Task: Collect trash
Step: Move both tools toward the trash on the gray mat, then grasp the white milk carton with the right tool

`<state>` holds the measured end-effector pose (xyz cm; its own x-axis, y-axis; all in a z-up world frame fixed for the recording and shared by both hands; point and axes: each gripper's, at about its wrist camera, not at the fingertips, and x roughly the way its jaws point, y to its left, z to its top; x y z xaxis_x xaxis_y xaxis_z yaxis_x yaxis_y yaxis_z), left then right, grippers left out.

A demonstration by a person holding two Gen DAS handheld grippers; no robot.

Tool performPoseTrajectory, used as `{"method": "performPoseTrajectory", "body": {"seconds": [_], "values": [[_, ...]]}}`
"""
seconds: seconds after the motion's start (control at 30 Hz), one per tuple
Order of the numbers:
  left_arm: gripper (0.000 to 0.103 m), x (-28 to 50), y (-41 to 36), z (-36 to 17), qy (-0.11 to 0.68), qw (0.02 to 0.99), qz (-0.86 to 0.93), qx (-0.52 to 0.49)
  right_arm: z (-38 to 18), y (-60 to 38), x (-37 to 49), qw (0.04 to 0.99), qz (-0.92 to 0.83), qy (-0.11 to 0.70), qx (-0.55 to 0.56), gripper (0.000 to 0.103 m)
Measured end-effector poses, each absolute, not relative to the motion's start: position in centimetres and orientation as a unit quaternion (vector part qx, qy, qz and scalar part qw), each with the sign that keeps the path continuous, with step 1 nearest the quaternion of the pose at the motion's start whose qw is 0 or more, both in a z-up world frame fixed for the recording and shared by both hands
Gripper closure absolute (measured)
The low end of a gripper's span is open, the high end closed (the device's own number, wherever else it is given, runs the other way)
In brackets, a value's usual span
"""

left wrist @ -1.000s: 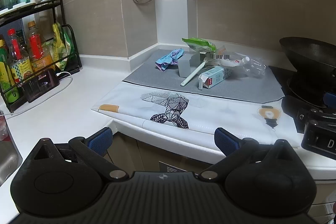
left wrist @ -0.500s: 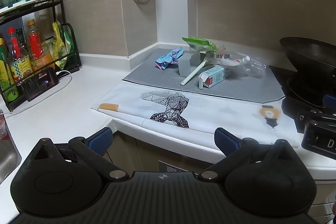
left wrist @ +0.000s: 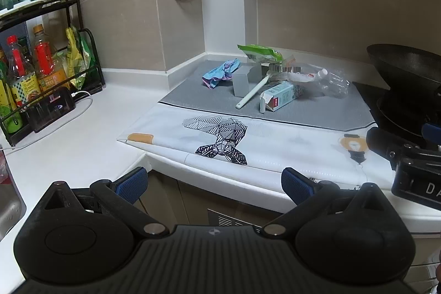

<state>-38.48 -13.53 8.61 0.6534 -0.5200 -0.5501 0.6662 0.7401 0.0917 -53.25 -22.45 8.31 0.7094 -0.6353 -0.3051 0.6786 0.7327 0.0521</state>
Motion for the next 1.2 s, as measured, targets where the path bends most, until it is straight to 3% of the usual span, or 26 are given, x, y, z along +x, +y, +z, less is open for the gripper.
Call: {"method": "performPoseTrajectory", "body": {"seconds": [0.67, 1.2], "values": [[0.000, -34.7, -15.3, 5.1, 0.301, 0.888, -0.306, 0.163, 6.1, -26.7, -49.6, 0.915, -0.354, 0.172, 0.094, 0.000], [0.000, -28.9, -12.4, 3.5, 0.347, 0.897, -0.234, 0.143, 3.1, -43.5, -32.0, 0.850, -0.393, 0.206, 0.284, 0.000]]}}
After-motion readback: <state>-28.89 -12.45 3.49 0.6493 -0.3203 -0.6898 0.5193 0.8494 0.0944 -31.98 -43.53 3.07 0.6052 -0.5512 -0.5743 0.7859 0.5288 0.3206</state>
